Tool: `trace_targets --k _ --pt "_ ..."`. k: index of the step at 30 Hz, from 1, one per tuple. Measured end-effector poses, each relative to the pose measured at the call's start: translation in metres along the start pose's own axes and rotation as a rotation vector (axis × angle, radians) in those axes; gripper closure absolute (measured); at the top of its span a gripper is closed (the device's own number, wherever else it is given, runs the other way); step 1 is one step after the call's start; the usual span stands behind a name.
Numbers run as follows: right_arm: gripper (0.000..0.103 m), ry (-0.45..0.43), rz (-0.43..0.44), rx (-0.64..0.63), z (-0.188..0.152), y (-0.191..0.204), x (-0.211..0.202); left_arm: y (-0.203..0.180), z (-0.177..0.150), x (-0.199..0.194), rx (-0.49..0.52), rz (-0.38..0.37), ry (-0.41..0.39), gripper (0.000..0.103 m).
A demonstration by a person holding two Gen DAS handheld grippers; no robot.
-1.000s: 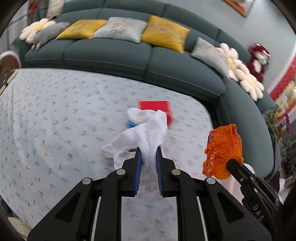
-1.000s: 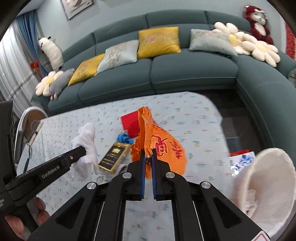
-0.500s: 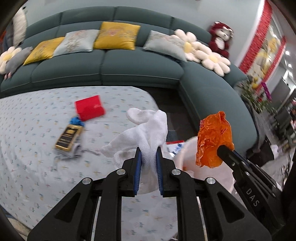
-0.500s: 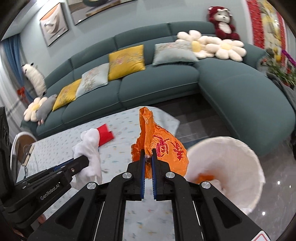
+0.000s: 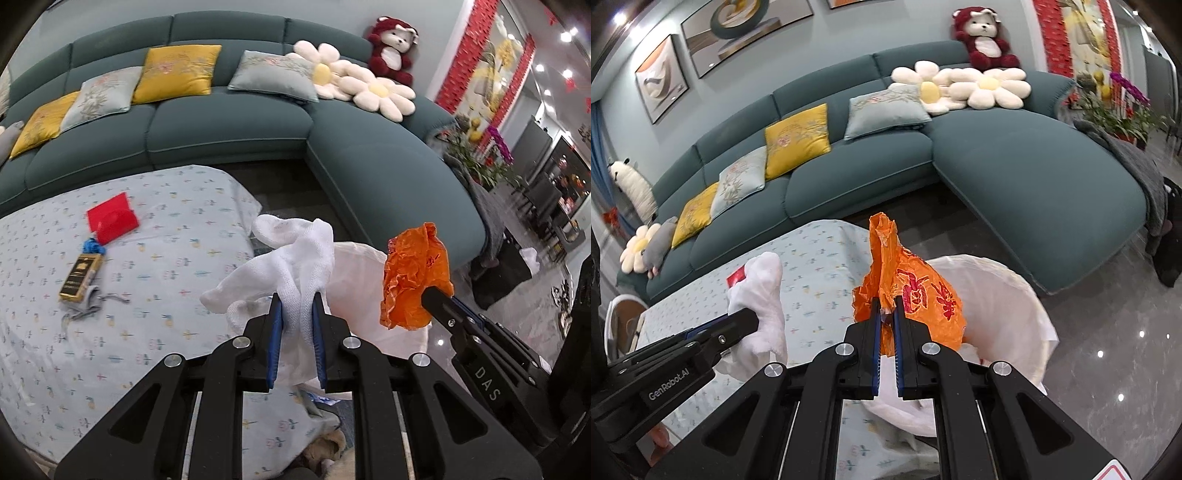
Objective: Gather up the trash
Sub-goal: 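Carry the gloves and orange bag over the bin and open both tools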
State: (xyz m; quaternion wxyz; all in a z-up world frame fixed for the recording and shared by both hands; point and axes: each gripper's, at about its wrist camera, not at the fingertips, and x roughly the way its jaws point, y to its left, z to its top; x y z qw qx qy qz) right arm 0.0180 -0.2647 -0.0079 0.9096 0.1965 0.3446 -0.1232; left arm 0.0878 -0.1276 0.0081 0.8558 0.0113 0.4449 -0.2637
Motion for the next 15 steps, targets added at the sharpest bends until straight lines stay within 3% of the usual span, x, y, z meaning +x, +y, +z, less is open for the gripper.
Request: trace_targets --k 15 --pt "0.097 0.012 -0.04 0.071 -0.004 -0.043 0.007 -0.038 -0.005 0.035 0.062 -0.038 0.064 0.088"
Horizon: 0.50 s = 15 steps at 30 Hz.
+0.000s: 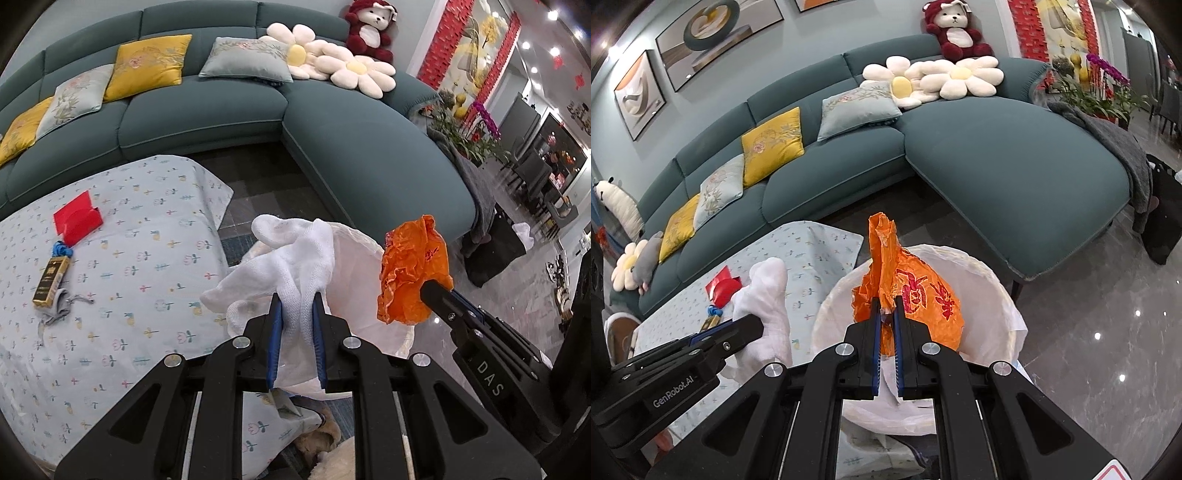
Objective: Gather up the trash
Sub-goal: 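Carry the gloves and orange bag over the bin and open both tools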
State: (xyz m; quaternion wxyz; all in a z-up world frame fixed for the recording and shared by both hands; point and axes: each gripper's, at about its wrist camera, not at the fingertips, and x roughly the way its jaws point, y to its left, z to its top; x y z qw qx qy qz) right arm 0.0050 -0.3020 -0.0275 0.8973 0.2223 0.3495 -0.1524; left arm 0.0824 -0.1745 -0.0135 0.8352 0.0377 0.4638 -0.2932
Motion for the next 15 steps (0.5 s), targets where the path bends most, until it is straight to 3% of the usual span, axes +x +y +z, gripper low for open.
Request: trace_targets --k 13,15 --pt "0.097 0.015 -0.011 0.032 -0.001 -0.018 0.011 -0.015 0.0 0.024 0.023 -0.017 0.04 0.084" --pt "0.097 0.015 -0.012 0.034 -0.001 -0.019 0.012 -0.017 0.001 0.026 0.021 -0.02 0.04 0.078"
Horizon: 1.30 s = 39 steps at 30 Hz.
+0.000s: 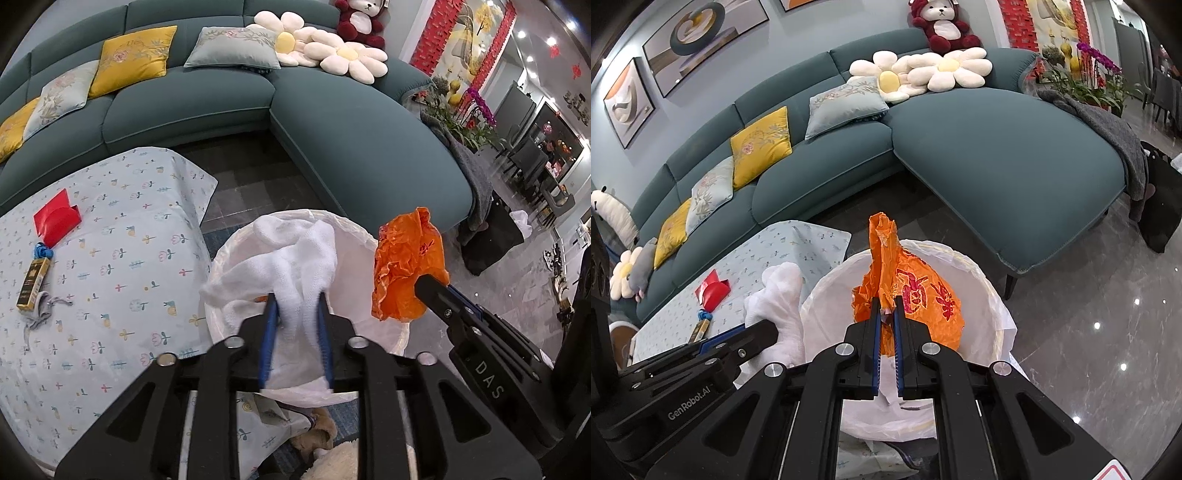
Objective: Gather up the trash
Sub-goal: 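Carry the gloves and orange bag over the bin and open both tools, then move both tools back to the table toward the gold cigarette box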
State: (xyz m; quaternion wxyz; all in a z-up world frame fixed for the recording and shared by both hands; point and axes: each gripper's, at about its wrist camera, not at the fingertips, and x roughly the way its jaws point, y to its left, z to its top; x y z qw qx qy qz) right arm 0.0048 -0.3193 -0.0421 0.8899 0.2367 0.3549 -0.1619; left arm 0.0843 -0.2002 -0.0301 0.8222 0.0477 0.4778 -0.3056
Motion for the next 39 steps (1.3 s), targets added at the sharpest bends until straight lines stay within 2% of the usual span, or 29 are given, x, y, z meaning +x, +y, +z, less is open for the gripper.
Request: trace_targets --k 2,5,13,17,21,24,26,28,36,39 --pt "0.097 0.002 0.0 0.003 0.0 -0.001 0.001 -0.001 0.0 -0.001 -0.001 0.002 -0.005 0.066" --pt "0.097 0.004 0.001 0.004 0.0 0.0 0.003 -0.003 0.001 -0.003 0.0 0.007 -0.02 0.057" --pt "0.097 0.008 0.006 -0.002 0.002 0.003 0.004 0.006 0.001 -0.004 -0.02 0.026 -0.023 0.055" --pt "0.097 0.007 0.013 -0.011 0.003 0.009 0.005 0.011 0.001 -0.008 -0.038 0.038 -0.032 0.049" --pt "0.096 0.009 0.015 -0.022 0.005 0.013 0.007 0.015 0.001 -0.012 -0.049 0.046 -0.035 0.048" --pt "0.088 0.001 0.005 -0.025 0.006 0.016 0.006 0.02 0.0 -0.014 -0.06 0.056 -0.041 0.044" --pt "0.067 -0.006 -0.001 -0.021 0.006 0.018 0.005 0.024 0.0 -0.017 -0.07 0.064 -0.049 0.042" --pt "0.059 -0.019 -0.001 -0.017 0.006 0.02 0.003 0.028 0.0 -0.018 -0.078 0.07 -0.05 0.04" --pt "0.059 -0.024 0.007 -0.051 0.007 0.038 -0.004 0.044 -0.003 -0.032 -0.113 0.09 -0.076 0.038" --pt "0.051 -0.035 0.013 -0.059 0.007 0.046 -0.01 0.053 -0.005 -0.041 -0.129 0.1 -0.09 0.037"
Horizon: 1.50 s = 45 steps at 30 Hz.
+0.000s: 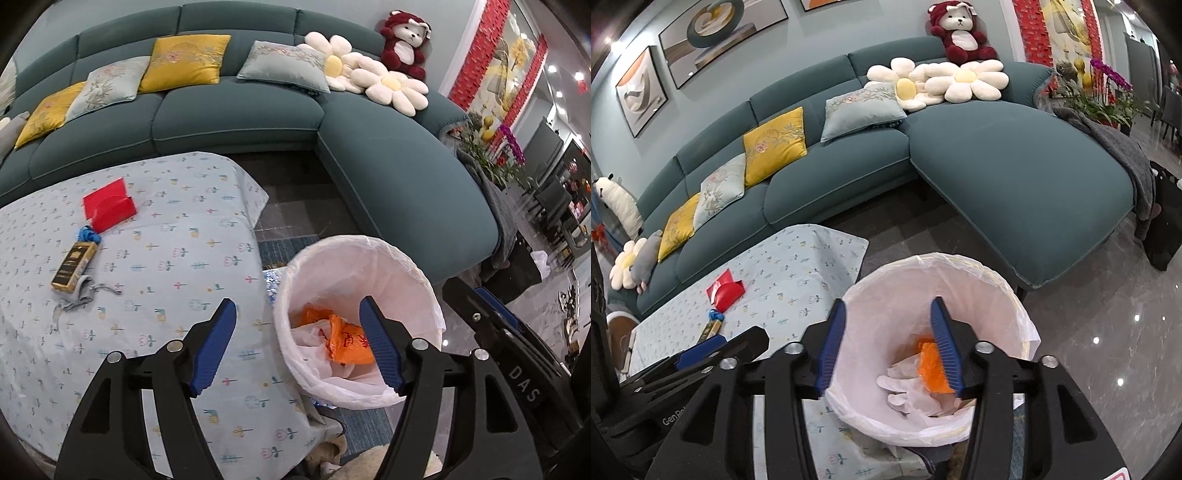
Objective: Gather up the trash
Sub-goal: 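Move both tools back to the table toward the gold cigarette box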
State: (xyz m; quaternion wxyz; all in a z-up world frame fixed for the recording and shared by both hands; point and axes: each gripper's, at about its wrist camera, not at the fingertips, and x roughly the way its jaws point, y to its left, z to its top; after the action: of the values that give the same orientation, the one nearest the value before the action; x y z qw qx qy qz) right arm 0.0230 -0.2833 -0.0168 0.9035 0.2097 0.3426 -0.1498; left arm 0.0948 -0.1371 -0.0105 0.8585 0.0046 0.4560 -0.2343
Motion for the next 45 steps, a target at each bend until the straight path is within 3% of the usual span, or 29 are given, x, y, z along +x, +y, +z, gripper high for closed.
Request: trace_targets --k 8,29,33,45 --pt "0.047 -0.004 0.024 -0.051 -0.001 0.034 -0.009 0.038 0.001 -0.023 -0.049 0.035 -0.041 0.032" --pt "0.045 0.041 0.111 -0.224 -0.027 0.148 -0.013 0.157 -0.013 -0.07 -0.186 0.146 -0.105 0.031" --pt "0.038 0.048 0.112 -0.264 -0.036 0.168 -0.009 0.178 -0.017 -0.073 -0.203 0.168 -0.104 0.031" --pt "0.038 0.137 0.141 -0.325 -0.058 0.219 0.037 0.25 -0.026 -0.048 -0.245 0.253 -0.049 0.015"
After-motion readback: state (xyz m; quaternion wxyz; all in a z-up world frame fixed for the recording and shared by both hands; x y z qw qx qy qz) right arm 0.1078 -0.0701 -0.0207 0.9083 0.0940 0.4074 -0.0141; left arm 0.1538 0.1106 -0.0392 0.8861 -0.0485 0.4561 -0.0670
